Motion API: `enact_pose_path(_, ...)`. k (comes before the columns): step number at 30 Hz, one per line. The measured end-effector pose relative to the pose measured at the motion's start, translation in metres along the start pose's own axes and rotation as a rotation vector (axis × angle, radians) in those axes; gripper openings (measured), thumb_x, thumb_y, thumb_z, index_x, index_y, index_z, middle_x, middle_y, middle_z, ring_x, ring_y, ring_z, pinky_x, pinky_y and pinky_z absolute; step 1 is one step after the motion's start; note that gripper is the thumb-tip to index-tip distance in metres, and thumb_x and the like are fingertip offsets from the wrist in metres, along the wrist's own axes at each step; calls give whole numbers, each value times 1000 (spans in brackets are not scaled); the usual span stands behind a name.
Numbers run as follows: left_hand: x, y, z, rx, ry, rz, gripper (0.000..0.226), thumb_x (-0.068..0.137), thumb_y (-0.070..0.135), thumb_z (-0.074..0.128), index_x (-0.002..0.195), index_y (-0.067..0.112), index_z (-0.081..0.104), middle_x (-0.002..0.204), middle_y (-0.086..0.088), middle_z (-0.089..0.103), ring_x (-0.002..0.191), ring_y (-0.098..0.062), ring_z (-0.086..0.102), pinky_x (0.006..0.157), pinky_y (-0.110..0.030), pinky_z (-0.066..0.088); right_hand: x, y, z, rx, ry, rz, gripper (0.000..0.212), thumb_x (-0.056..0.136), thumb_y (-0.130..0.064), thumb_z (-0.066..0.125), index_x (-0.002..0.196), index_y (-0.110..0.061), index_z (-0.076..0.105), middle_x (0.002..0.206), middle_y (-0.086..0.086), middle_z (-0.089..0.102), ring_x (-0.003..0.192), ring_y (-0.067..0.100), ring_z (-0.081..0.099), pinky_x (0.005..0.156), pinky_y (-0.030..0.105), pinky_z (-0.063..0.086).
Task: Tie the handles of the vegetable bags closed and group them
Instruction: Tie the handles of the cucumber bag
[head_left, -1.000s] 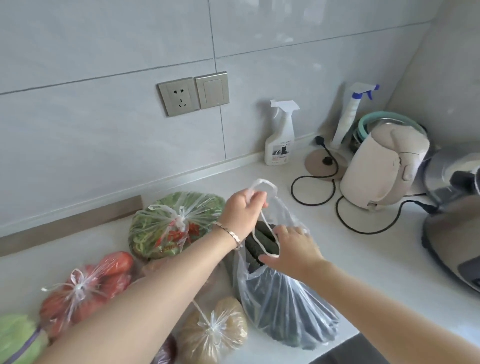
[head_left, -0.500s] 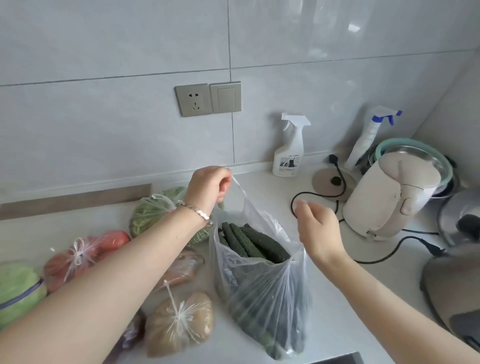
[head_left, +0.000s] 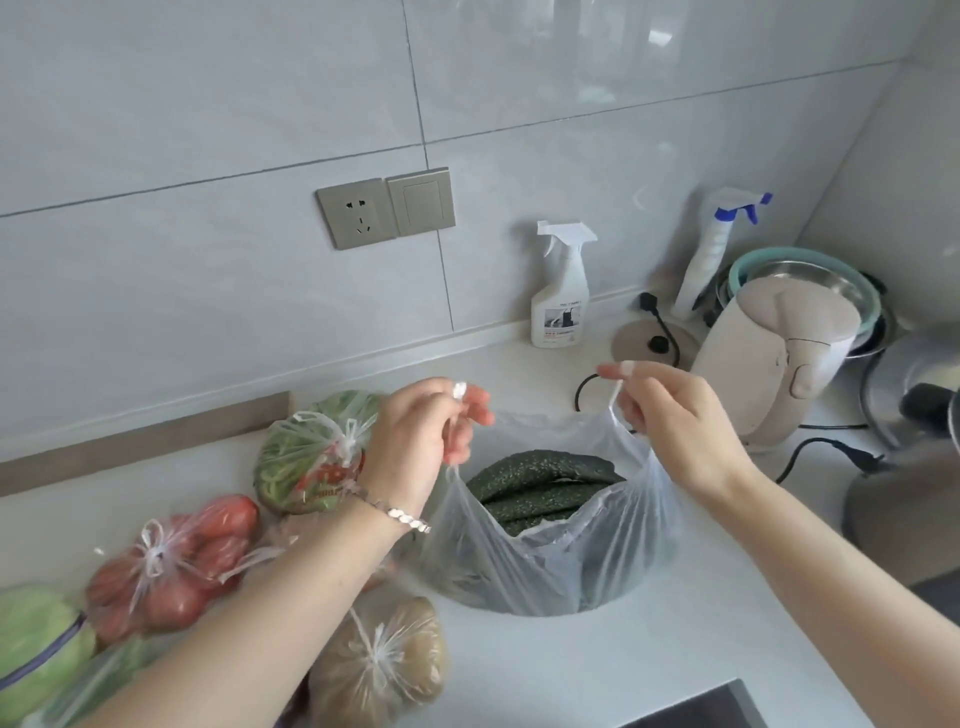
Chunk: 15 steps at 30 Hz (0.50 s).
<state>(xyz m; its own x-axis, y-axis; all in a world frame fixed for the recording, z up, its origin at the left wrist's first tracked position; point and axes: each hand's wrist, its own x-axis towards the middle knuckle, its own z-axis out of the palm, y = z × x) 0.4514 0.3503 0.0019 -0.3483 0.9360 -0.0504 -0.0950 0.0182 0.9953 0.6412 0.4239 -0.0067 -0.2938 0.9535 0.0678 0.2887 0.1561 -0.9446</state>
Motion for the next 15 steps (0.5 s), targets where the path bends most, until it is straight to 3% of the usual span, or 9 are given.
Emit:
enact_pose_path(2,-2,-4,1,195,-43,70,32,85,-11,43,77,14,63,70,-2,64,45,-7,51,46,-17,43,1,1,4,-50,-113,-52,41,87,-5,45,56,-29,56,79,-2,55,90,16,56,79,32,40)
enact_pose_path(4,1,-10,1,359,-84,138,31,82,-1,54,84,28,62,85,-3,56,65,-7,57,59,-9,46,2,4,7,-50,-134,-130,48,86,-1,52,55,-38,56,87,-7,46,106,20,56,84,36,45)
enact_pose_path(6,6,-18,1,410,-102,155,34,83,5,59,90,38,57,103,-7,47,94,-12,53,77,-5,44,3,13,9,-71,-79,-232,41,86,0,56,75,-39,62,95,-14,42,112,14,51,87,33,44)
enact_pose_path(7,9,-22,0,405,-121,133,36,85,6,58,95,41,54,112,-8,44,106,-14,49,88,-7,41,6,19,9,-99,-62,-270,28,87,0,55,86,-26,65,101,-20,42,114,5,47,90,30,41)
enact_pose_path(9,12,-33,0,368,-172,94,40,90,11,52,107,47,45,125,-4,44,120,-10,44,104,-20,33,10,33,8,-129,-66,-268,27,90,-2,51,99,-26,58,109,-25,44,113,-10,41,96,23,36)
enact_pose_path(10,13,-37,0,369,-182,113,42,91,15,49,112,51,40,127,1,46,115,-3,47,103,-21,34,11,38,8,-101,-91,-238,29,92,-4,47,100,-31,54,107,-24,50,109,-11,44,97,22,36)
enact_pose_path(12,19,-47,0,385,-170,163,44,93,18,45,117,53,33,121,5,56,70,9,52,76,-7,42,14,44,9,-23,-132,-172,33,96,-7,38,98,-37,51,90,-18,63,94,10,59,87,22,42)
enact_pose_path(14,25,-54,1,438,-113,192,42,95,15,43,115,51,36,101,12,67,45,-1,40,53,-6,36,19,49,12,51,-118,-133,44,97,-2,32,95,-41,54,74,-7,62,69,31,54,68,17,43)
enact_pose_path(15,27,-56,2,470,-86,220,41,94,15,43,112,51,38,88,16,70,44,-7,40,50,-7,36,22,50,14,90,-104,-114,45,97,1,29,96,-37,54,65,-2,56,57,28,49,61,13,41)
